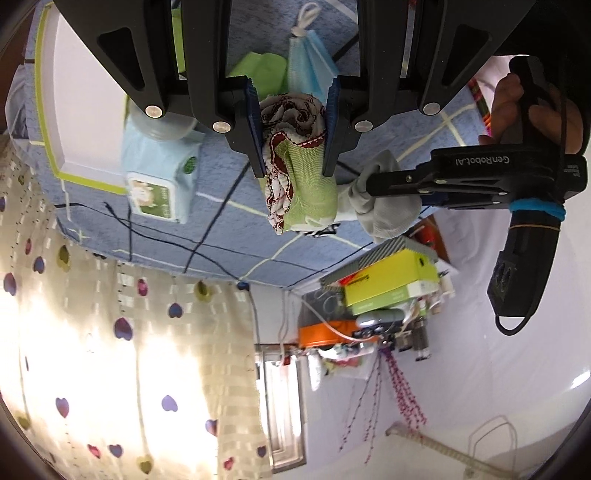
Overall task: Organize soft objects
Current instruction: 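Lift and carry the towel and sock with both tools over the white tray, then lower the towel and sock into the tray and open both tools, then move both tools back over the remaining soft items, then grasp the blue face mask with the left tool while the right tool grasps the striped sock, then carry the mask and striped sock with both tools over the white tray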
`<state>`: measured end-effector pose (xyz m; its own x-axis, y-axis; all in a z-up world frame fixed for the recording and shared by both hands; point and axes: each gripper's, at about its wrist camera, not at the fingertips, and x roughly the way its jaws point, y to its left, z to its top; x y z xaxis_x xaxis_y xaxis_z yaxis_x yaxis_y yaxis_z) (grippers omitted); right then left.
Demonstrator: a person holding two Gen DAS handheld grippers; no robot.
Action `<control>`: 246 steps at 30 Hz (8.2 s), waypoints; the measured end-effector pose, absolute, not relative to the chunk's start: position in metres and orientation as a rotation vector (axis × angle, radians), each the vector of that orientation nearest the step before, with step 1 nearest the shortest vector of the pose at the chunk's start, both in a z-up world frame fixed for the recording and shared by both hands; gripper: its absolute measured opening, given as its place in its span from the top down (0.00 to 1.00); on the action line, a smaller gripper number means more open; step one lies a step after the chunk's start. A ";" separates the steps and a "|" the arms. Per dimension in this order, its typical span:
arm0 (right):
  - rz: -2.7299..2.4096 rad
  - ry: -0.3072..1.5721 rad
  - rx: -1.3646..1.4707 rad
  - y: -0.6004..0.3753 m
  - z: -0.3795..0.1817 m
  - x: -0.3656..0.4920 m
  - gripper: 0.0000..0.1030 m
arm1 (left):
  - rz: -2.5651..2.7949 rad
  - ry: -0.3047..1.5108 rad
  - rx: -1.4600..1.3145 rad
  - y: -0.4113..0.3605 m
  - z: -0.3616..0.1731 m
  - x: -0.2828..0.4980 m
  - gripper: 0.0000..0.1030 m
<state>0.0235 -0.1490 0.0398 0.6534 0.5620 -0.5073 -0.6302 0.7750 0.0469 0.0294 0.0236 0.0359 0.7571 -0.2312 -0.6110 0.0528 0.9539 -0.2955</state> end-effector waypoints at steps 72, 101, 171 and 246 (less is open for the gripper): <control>0.169 0.662 0.131 -0.374 -0.031 0.095 0.42 | -0.583 0.940 0.018 -0.234 -0.004 0.178 0.50; 0.224 0.619 0.038 -0.330 0.004 0.053 0.41 | -0.576 0.835 -0.030 -0.179 0.029 0.125 0.50; 0.532 0.651 -0.113 -0.184 0.007 0.020 0.34 | -0.330 0.973 -0.222 -0.031 -0.052 0.053 0.76; 0.562 0.653 -0.174 -0.148 0.006 0.048 0.88 | -0.293 0.744 -0.242 0.022 0.012 0.053 0.82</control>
